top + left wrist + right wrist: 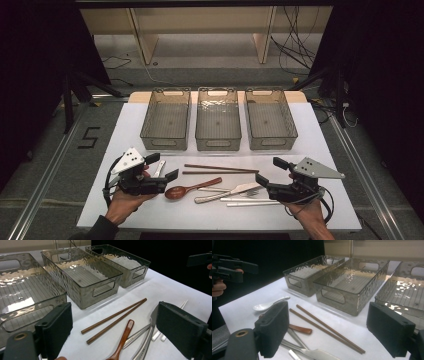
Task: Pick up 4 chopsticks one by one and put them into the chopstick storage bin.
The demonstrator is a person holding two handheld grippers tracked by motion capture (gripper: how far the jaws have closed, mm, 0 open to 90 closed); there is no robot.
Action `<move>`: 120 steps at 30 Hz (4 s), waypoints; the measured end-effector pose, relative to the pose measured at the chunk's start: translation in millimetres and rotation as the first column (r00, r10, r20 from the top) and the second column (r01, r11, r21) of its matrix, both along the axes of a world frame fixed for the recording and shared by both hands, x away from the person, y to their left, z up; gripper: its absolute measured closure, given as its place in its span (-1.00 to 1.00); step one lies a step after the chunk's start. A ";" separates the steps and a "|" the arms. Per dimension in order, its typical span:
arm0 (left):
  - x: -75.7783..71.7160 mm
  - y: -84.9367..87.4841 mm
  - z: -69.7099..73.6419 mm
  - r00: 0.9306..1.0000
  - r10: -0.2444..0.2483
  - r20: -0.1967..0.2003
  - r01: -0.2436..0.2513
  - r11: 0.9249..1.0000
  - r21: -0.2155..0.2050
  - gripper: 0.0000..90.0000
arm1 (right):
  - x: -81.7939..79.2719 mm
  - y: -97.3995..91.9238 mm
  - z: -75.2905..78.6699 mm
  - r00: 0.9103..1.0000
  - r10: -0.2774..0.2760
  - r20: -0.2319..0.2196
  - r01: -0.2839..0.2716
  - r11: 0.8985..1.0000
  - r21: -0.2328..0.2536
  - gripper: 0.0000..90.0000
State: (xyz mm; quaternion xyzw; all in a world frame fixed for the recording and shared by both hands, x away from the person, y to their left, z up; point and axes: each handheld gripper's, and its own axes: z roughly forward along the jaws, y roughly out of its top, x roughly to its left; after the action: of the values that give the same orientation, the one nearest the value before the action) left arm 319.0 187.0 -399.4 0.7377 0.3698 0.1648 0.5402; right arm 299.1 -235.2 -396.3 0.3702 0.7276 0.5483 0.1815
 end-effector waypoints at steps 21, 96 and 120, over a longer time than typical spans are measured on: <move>1.2 1.1 0.0 1.000 0.007 -0.002 -0.007 1.000 0.006 -0.70 | 13.1 11.1 20.9 0.968 0.234 -0.095 -0.250 0.935 -0.252 -0.48; 1.7 -0.6 0.4 1.000 -0.014 -0.008 0.015 1.000 0.021 -0.68 | 19.7 27.0 -56.8 0.746 0.315 -0.587 -0.663 0.255 -0.704 0.91; 3.9 -43.6 1.3 0.964 -0.253 -0.086 0.264 0.948 0.175 -0.65 | 17.0 53.1 -14.8 0.786 0.432 -0.442 -0.592 0.320 -0.740 0.91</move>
State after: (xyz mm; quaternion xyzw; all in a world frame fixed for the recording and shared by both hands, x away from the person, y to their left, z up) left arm 323.0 143.4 -398.1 0.8316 0.2699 0.1029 0.4744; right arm 316.1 -182.1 -411.1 0.0244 0.9886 0.1142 0.0952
